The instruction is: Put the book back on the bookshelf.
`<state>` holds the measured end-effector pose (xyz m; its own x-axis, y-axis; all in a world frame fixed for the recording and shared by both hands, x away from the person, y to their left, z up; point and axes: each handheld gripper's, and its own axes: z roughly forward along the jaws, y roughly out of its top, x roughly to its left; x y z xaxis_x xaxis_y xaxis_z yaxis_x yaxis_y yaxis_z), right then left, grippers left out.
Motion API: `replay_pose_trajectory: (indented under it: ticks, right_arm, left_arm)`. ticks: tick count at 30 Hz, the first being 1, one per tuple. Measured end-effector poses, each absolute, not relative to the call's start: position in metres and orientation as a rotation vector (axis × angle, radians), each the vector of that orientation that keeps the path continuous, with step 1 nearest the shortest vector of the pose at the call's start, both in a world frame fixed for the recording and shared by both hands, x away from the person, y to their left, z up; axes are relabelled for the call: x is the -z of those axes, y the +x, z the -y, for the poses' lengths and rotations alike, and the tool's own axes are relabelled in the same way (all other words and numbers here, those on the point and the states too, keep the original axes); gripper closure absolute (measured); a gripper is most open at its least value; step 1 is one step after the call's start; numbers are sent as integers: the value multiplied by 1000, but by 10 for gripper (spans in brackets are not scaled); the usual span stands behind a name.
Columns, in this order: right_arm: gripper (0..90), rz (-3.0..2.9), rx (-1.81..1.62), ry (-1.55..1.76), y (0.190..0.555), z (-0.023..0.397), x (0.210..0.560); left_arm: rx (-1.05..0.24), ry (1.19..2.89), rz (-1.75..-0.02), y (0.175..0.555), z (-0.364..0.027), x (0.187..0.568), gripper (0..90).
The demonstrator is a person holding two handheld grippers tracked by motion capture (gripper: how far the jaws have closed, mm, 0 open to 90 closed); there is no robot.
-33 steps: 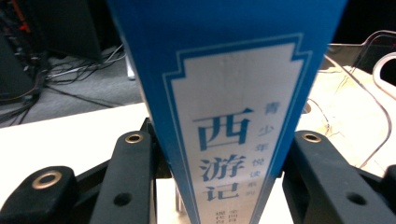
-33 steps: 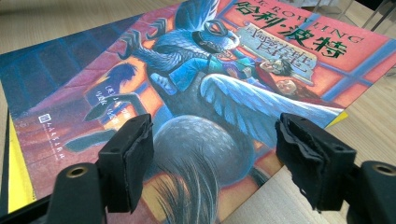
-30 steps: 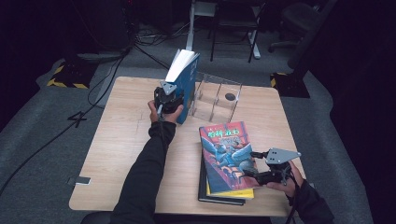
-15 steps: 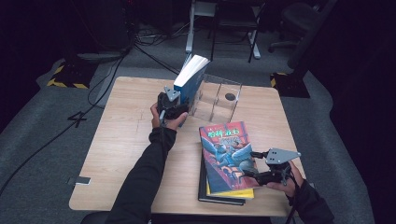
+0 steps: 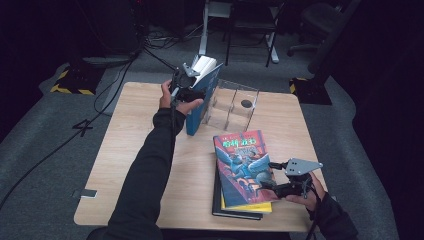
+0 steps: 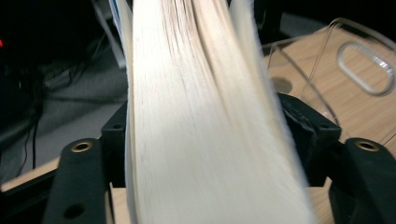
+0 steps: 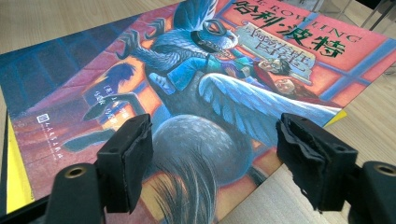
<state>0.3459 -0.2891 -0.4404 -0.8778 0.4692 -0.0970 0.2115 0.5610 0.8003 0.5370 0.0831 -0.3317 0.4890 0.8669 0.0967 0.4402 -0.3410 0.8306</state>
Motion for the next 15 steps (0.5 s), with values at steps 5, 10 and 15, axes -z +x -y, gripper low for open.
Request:
replay_pose_trajectory:
  ticks: [5,10,15]
  right_arm:
    - [274,-2500,-1226,563,346,289,441]
    - [274,-2503,-1227,564,346,290,441]
    - [276,-2502,-1227,570,346,289,441]
  left_arm:
    - [-718,1923,-1126,542,-83,331,447]
    - [-699,1901,-1127,542,-85,331,597]
    - [-762,1817,-1109,544,-75,335,606]
